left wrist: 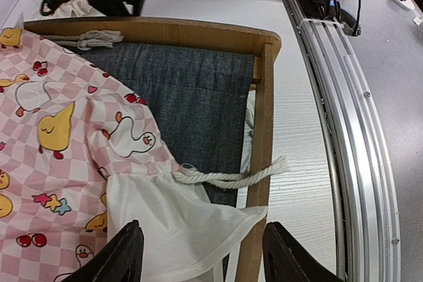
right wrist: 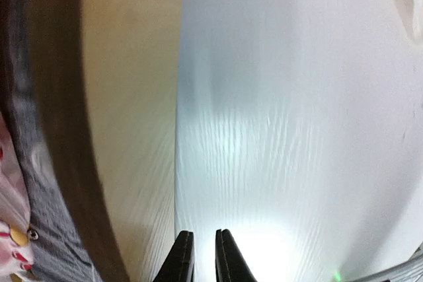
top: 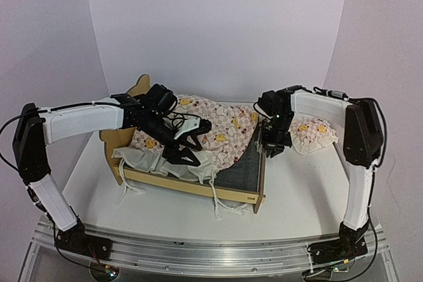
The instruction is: Set up the pet bed
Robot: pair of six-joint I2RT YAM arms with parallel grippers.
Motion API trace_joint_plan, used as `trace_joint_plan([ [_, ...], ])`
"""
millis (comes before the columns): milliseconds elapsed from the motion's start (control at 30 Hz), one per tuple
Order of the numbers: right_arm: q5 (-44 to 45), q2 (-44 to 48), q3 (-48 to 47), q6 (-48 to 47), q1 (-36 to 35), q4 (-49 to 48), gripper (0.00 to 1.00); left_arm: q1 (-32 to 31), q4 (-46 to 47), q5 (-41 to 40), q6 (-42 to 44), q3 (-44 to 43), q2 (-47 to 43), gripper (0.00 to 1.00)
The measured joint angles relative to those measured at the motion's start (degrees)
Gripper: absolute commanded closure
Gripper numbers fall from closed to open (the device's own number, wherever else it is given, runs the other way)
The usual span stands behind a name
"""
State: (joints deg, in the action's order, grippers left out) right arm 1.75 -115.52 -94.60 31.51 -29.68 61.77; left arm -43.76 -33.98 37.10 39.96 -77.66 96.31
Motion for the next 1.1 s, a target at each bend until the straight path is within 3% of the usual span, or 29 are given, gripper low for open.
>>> trace_joint_plan([
  [200, -1.3, -14.0, -19.3, -2.0, 4.0, -3.2, 0.85, 1.4, 1.8, -2.2, 0.7, 1.7, 0.0, 0.35],
  [333, -1.5, -16.5, -23.3, -3.7, 4.9, -3.8, 0.79, 2.8, 3.2, -4.4, 2.6, 2.4, 0.0, 0.30],
  [500, -0.6, -9.7, -14.9, -6.3, 4.8, -3.8, 0.67, 3.6, 4.5, -9.0, 11.5, 2.4, 0.1, 0.28],
  [700, 3.5, 13.5, 3.5, -8.3, 0.1, -2.8, 0.54, 3.6, 4.6, -12.1, 21.7, 2.3, 2.8, 0.33],
  [867, 6.3, 26.7, 9.7, -7.7, -15.8, -7.6, 0.52, 3.6, 4.6, -12.9, 25.6, 2.3, 7.2, 0.48],
  [1100, 8.6, 33.0, 31.3, -5.8, -33.6, -22.0, 0.52, 3.5, 5.3, -12.4, 28.7, 2.3, 8.8, 0.95],
])
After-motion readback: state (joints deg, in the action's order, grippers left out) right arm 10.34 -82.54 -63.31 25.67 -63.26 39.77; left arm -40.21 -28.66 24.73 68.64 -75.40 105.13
